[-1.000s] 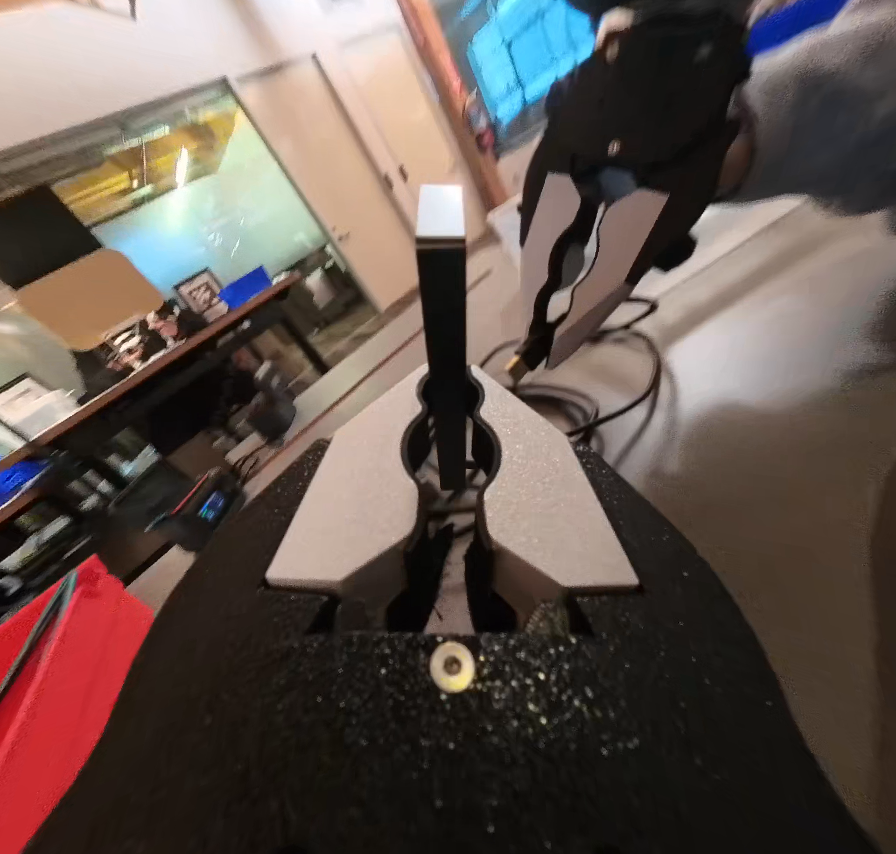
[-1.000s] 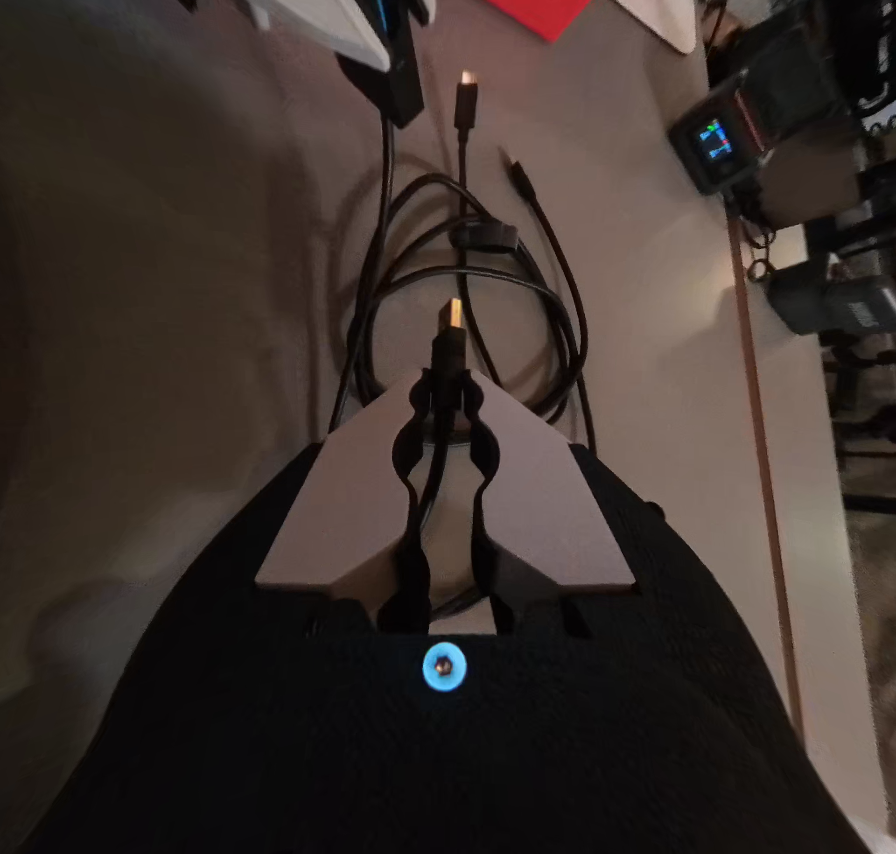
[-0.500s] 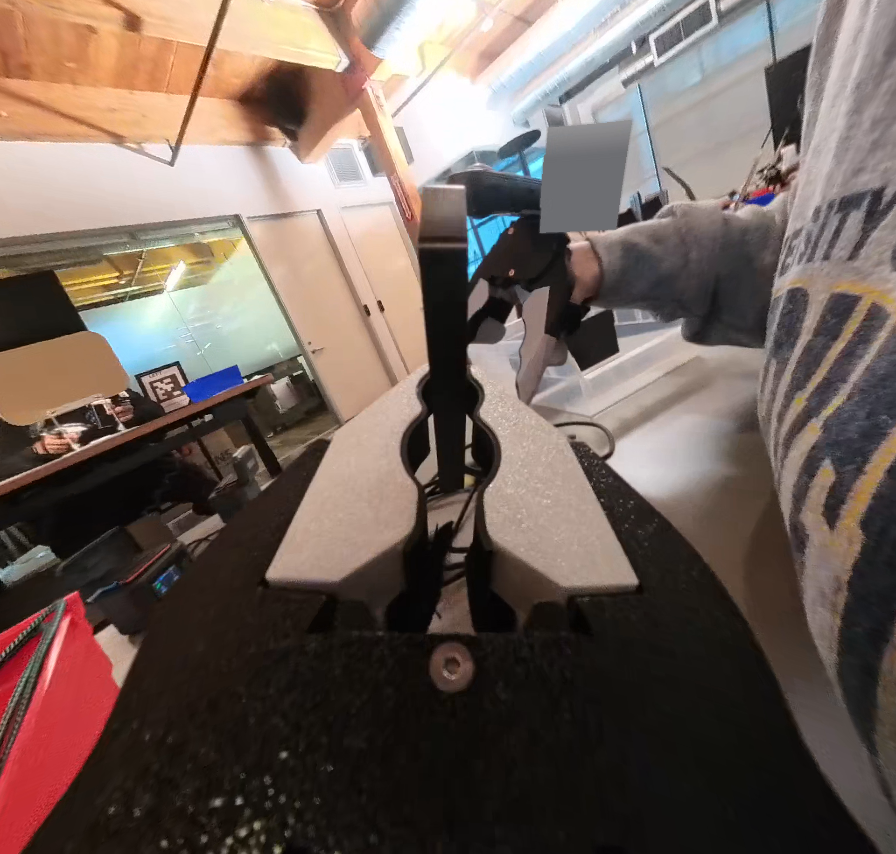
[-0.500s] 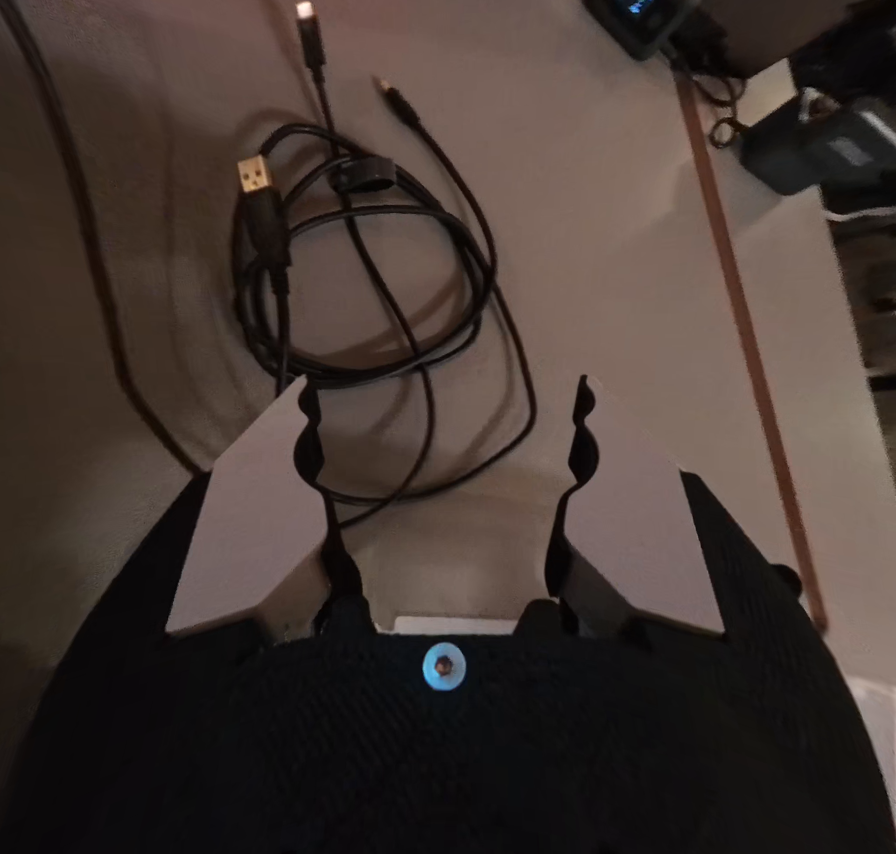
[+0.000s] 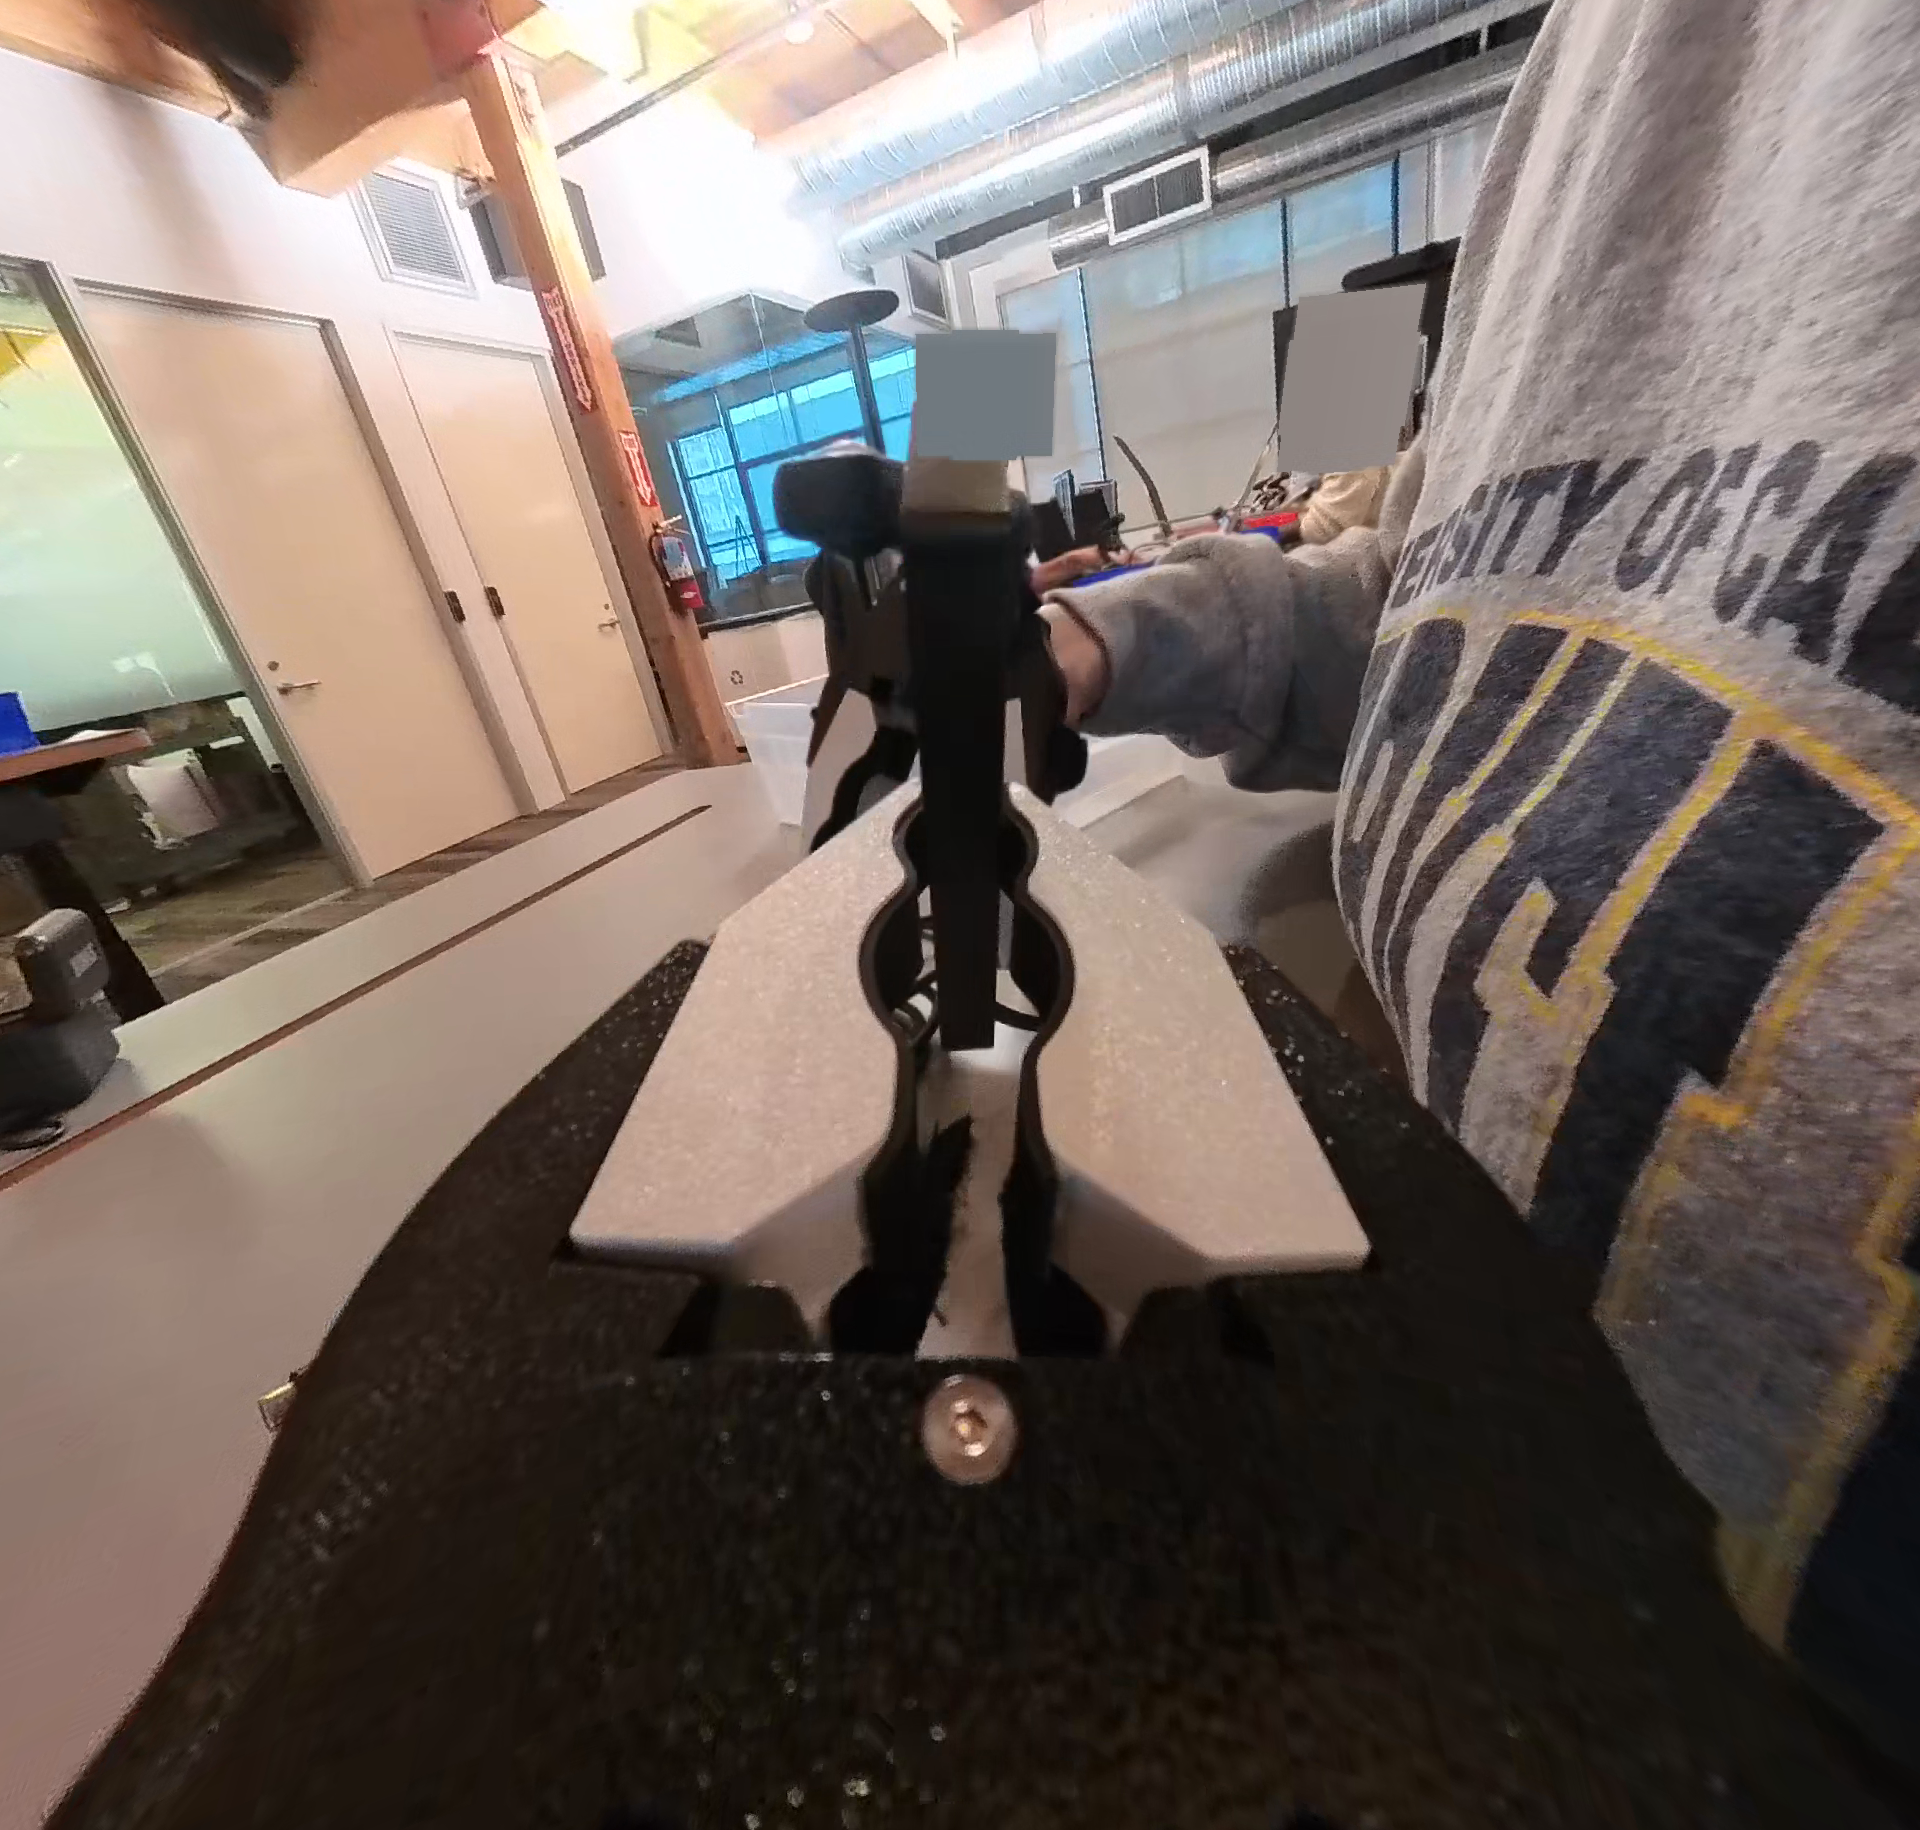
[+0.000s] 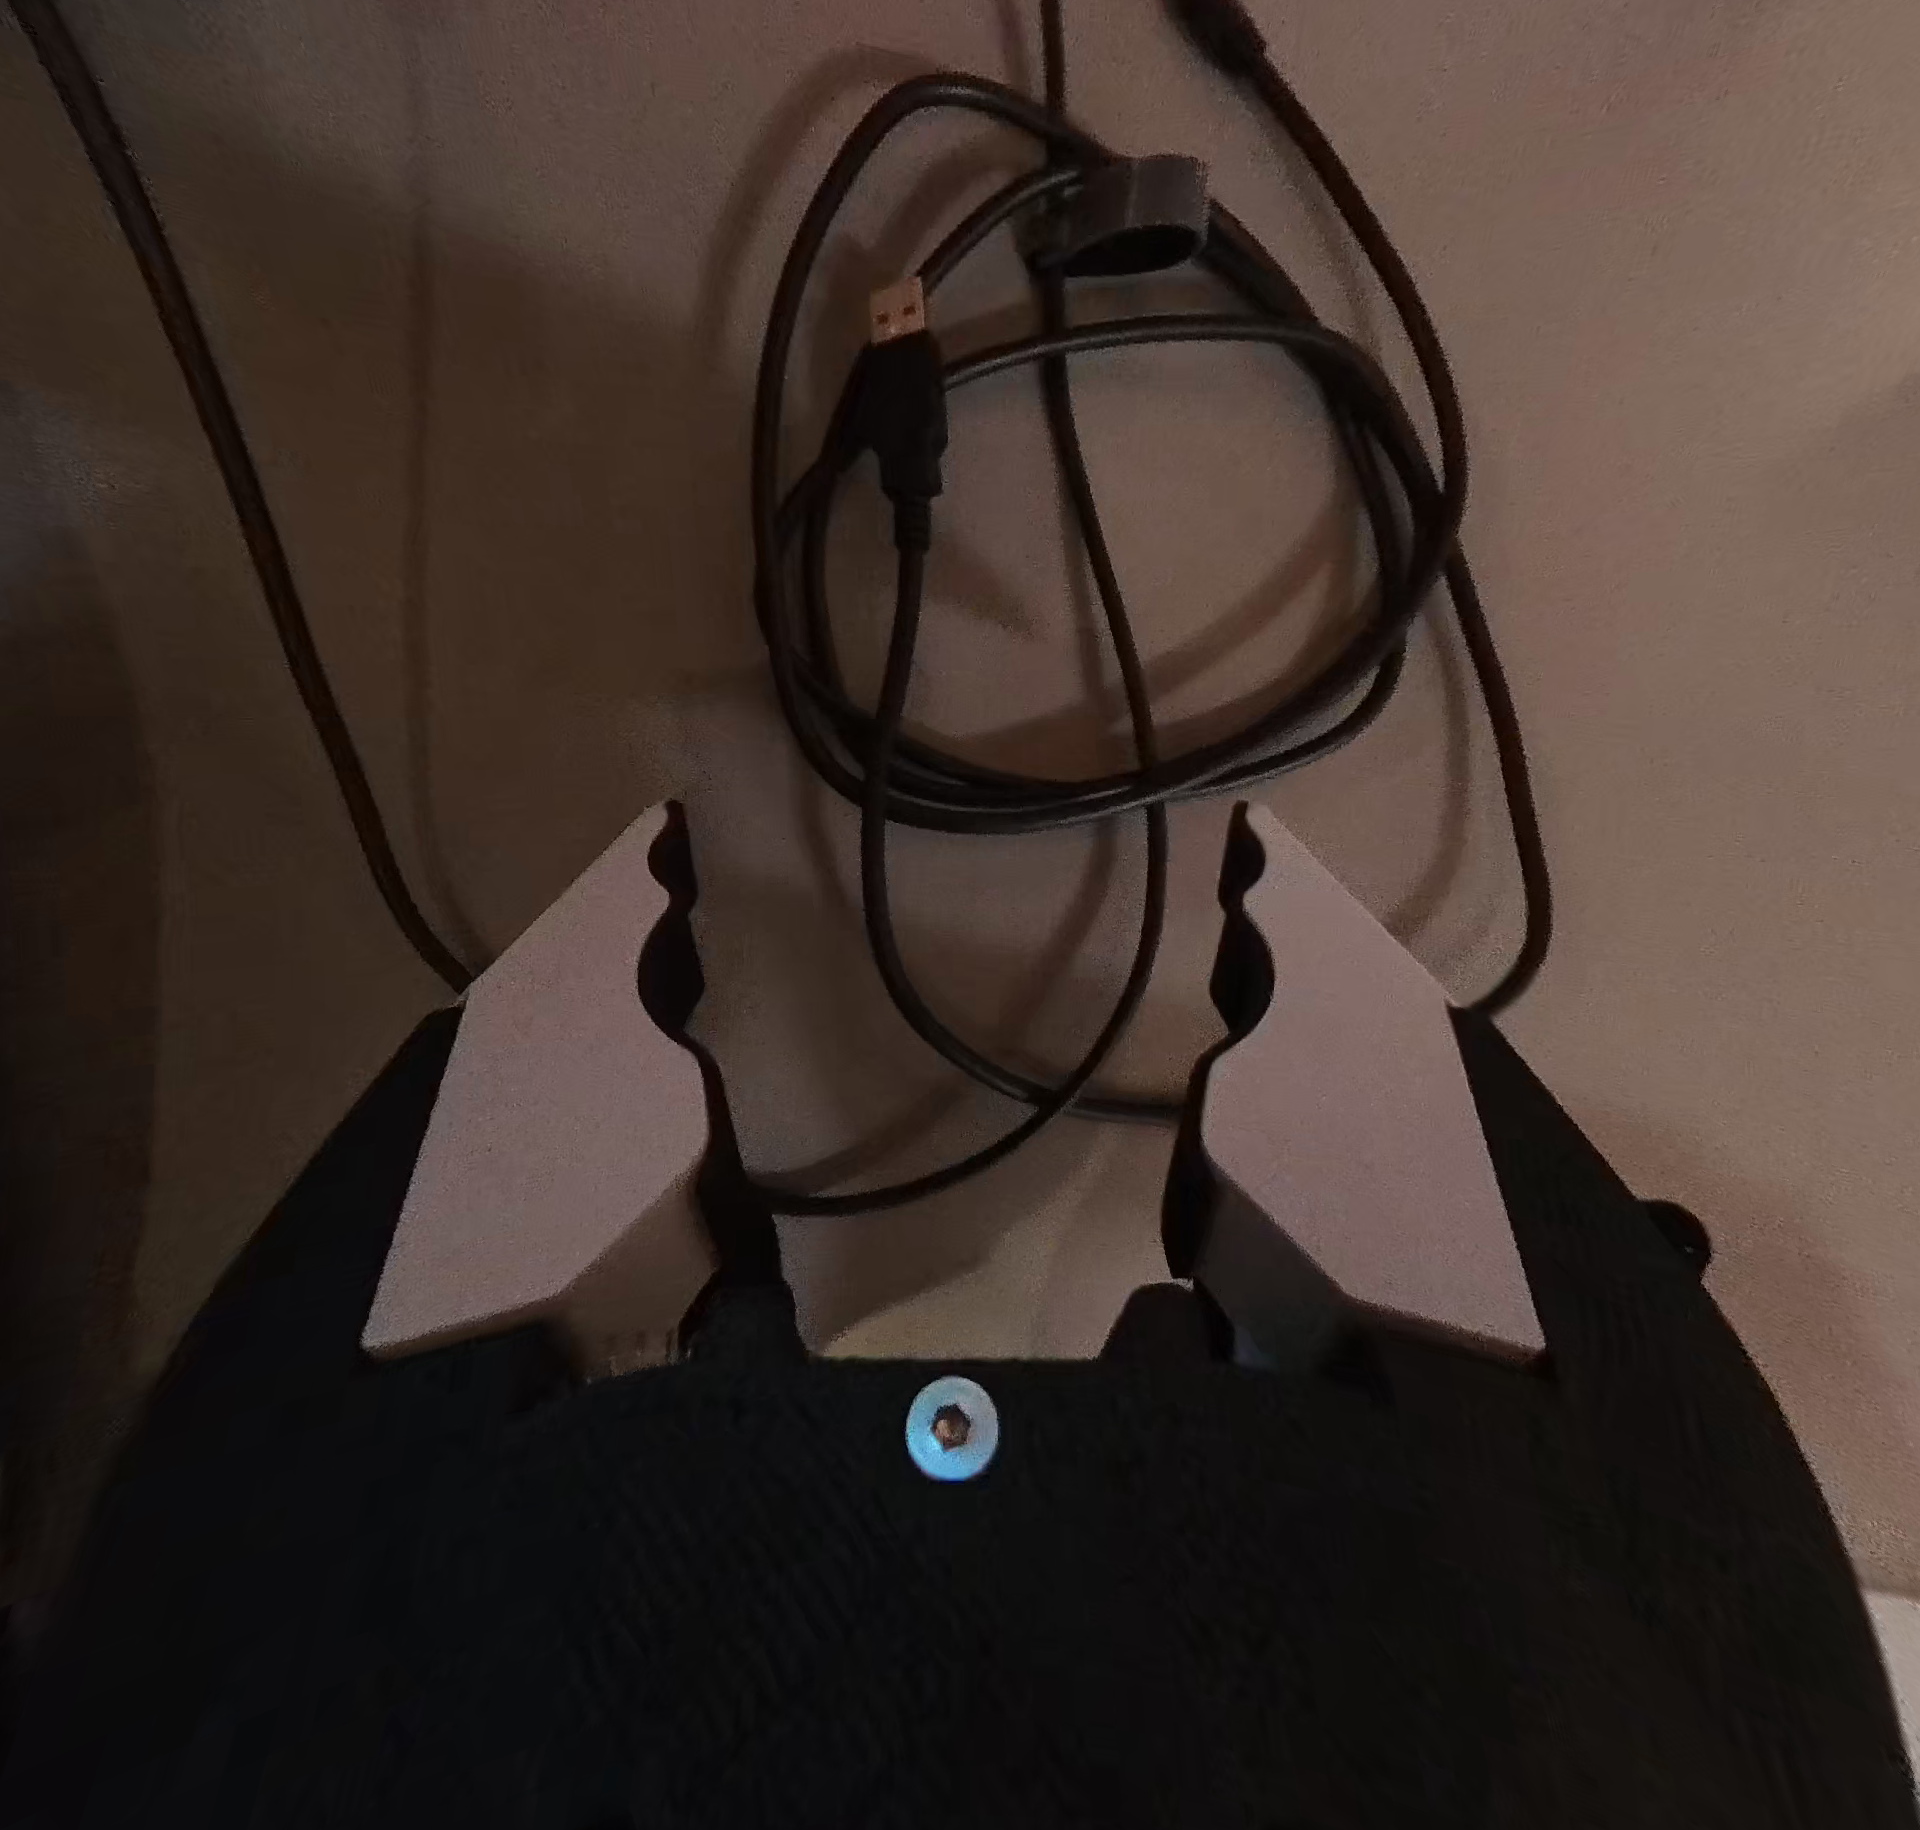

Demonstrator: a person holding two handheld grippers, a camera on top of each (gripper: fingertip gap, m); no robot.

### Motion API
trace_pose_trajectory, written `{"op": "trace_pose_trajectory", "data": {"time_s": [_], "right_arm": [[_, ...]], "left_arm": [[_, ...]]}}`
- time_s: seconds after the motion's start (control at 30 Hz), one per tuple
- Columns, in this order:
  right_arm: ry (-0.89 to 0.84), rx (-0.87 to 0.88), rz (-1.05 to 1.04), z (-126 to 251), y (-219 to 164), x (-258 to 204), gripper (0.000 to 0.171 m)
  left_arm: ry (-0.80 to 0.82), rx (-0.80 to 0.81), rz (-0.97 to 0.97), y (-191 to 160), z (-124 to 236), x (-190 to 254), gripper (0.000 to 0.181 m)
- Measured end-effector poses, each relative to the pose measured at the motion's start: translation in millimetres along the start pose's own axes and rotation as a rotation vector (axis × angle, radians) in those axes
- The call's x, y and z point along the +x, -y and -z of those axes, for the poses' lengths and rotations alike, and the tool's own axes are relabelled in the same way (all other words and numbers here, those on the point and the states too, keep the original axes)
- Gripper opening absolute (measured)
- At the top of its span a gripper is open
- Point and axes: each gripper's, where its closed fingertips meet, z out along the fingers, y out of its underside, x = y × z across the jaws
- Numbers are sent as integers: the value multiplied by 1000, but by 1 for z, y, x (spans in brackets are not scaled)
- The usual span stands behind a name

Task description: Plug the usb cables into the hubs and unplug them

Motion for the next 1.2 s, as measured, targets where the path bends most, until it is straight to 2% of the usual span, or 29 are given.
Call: {"op": "trace_pose_trajectory", "data": {"time_s": [0.2,0.3,0.43,0.47,0.57,0.63,0.73,0.87,1.03,1.2], "right_arm": [[64,-27,109,-25,6,-5,100],[122,-83,220,-30,4,-16,74],[189,-116,249,-34,6,-26,17],[201,-115,257,-35,8,-29,8],[134,-15,372,-27,26,-29,5],[103,144,321,-1,58,-22,4],[-8,415,202,65,105,12,3],[-191,685,121,159,136,51,2],[-490,774,148,255,132,72,2],[-708,755,84,326,96,88,2]], "left_arm": [[-10,-36,-6,-6,-3,2,9],[-18,-59,-13,-11,-5,3,9],[-24,-88,-22,-16,-7,5,9],[-26,-93,-22,-17,-7,5,9],[-23,-100,-28,-18,-8,5,9],[-21,-99,-33,-17,-7,5,8],[-10,-98,-46,-17,-7,3,9],[12,-103,-55,-18,-8,0,8],[82,-102,-64,-16,-6,-10,8],[273,-74,-95,-8,6,-39,8]]}}
